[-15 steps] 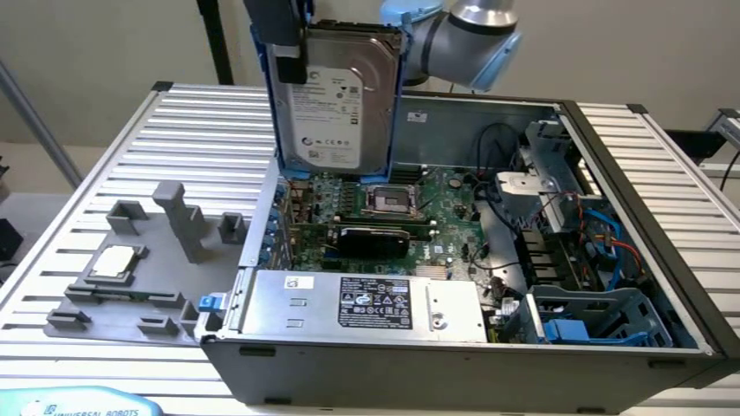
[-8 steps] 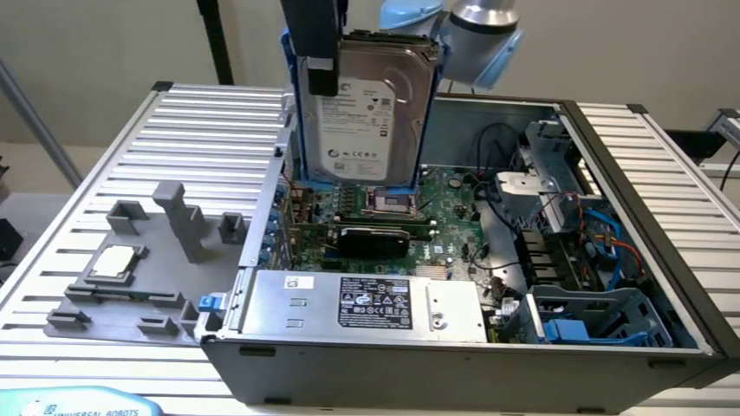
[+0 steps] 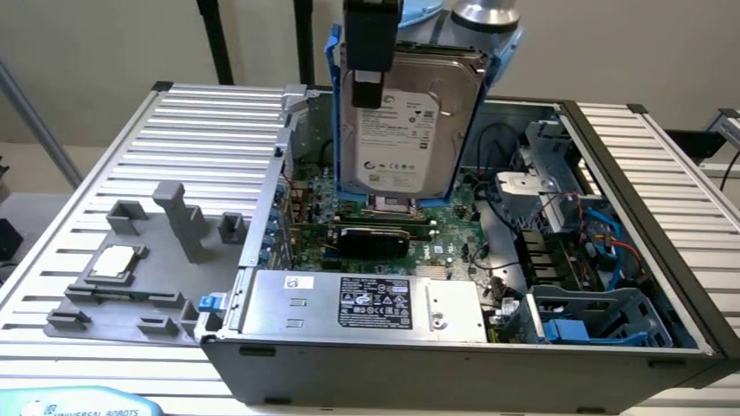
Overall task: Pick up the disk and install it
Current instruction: 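Pick up the disk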
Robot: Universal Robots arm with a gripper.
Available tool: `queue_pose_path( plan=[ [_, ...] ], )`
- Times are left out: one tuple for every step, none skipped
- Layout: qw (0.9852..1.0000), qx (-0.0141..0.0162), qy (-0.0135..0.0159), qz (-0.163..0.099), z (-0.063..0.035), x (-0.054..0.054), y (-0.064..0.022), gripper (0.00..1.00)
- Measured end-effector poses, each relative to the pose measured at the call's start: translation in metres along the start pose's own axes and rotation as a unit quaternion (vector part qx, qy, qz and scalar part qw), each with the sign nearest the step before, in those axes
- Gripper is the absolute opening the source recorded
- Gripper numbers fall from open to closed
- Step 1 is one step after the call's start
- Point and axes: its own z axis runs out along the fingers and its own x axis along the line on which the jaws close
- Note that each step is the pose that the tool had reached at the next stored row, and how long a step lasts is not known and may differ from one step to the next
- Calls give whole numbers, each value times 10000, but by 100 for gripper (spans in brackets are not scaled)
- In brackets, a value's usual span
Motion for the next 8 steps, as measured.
queue_pose_path(
  plan=[
    [10000,0,0,1,-1,14,-42,33],
    [10000,0,0,0,-1,28,-84,33],
    [10000,0,0,0,-2,42,-128,33],
    [10000,0,0,0,-2,56,-170,33],
    [10000,0,0,1,-3,71,-212,33],
    [10000,0,0,0,-4,85,-256,33],
    [10000,0,1,0,-4,99,-298,33],
    [10000,0,0,1,-5,113,-341,33]
  ],
)
